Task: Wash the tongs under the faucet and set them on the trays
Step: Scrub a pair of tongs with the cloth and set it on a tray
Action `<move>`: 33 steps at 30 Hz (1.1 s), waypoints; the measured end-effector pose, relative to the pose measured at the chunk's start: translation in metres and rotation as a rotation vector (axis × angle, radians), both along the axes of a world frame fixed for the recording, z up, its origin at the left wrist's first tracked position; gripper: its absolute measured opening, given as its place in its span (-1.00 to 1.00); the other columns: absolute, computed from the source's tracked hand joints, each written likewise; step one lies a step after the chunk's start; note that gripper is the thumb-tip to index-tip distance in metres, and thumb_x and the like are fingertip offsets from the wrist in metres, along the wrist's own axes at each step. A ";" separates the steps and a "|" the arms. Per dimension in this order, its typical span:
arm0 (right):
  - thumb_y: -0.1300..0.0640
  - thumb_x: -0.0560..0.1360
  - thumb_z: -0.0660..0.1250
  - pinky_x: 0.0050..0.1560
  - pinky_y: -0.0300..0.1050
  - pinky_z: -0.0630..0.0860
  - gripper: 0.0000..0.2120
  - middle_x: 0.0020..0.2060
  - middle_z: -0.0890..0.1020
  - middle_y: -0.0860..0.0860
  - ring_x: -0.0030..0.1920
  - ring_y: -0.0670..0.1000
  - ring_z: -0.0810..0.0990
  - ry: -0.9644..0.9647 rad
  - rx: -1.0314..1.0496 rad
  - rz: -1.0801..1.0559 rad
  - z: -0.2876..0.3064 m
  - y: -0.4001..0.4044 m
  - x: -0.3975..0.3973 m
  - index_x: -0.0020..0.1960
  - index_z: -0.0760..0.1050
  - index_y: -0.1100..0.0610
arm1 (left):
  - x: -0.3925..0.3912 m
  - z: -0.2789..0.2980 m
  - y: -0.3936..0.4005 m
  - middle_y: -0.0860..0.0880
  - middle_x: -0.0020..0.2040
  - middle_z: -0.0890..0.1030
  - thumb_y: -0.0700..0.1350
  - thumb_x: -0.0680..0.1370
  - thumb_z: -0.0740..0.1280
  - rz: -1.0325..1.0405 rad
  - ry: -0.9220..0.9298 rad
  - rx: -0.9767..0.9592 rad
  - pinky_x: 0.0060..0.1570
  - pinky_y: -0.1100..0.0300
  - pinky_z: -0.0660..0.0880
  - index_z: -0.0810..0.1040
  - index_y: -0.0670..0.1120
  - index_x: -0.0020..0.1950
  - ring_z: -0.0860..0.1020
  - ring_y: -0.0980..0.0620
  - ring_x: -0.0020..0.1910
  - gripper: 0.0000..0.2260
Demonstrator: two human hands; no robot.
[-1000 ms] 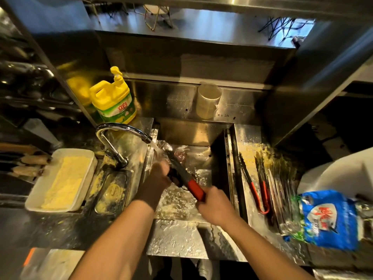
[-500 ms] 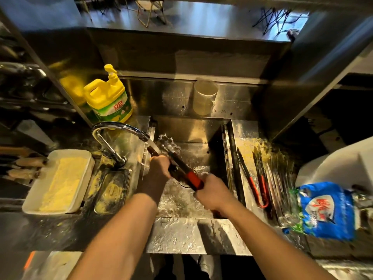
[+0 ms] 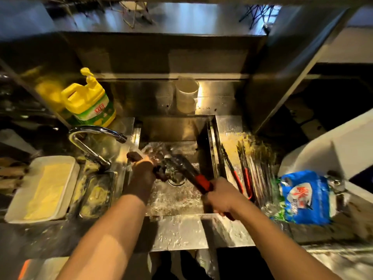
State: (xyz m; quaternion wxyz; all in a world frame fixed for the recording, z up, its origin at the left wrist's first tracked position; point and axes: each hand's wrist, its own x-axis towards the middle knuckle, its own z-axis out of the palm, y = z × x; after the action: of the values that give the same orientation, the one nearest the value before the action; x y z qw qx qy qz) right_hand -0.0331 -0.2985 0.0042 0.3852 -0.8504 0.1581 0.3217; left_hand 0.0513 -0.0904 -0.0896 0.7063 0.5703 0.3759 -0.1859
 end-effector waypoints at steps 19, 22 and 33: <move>-0.22 0.53 0.29 -0.25 -0.14 0.45 -0.67 -0.31 0.59 -0.05 -0.29 -0.04 0.57 -0.195 -0.093 -0.098 0.014 -0.017 -0.034 0.14 0.55 -0.02 | -0.035 0.002 -0.018 -0.24 0.14 0.63 -0.14 0.60 0.33 -0.276 -0.079 0.220 0.15 0.02 0.52 0.56 -0.21 0.22 0.61 -0.22 0.14 -0.76; -0.21 0.51 0.33 -0.35 -0.22 0.42 -0.80 -0.44 0.52 -0.11 -0.46 -0.18 0.49 -0.308 -0.029 -0.255 0.022 -0.036 -0.057 -0.04 0.57 -0.11 | -0.048 0.016 -0.052 -0.19 0.15 0.65 -0.14 0.62 0.30 -0.316 -0.152 0.078 0.20 -0.07 0.55 0.52 -0.09 0.26 0.63 -0.17 0.09 -0.78; -0.30 0.41 0.28 -0.13 -0.13 0.52 -0.61 -0.15 0.68 -0.10 -0.25 -0.18 0.58 -0.587 -0.326 -0.562 0.072 -0.141 -0.215 0.20 0.46 -0.25 | -0.122 0.090 -0.220 -0.12 -0.08 0.70 -0.15 0.58 0.33 -0.623 -0.322 -0.131 -0.06 -0.01 0.63 0.57 -0.08 0.04 0.68 -0.11 -0.10 -0.93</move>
State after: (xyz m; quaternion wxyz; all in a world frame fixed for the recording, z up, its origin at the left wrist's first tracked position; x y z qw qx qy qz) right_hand -0.2479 -0.4396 0.0757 0.3473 -0.8793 0.3160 -0.0800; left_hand -0.0703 -0.3108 0.0006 0.7010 0.6331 0.0552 -0.3237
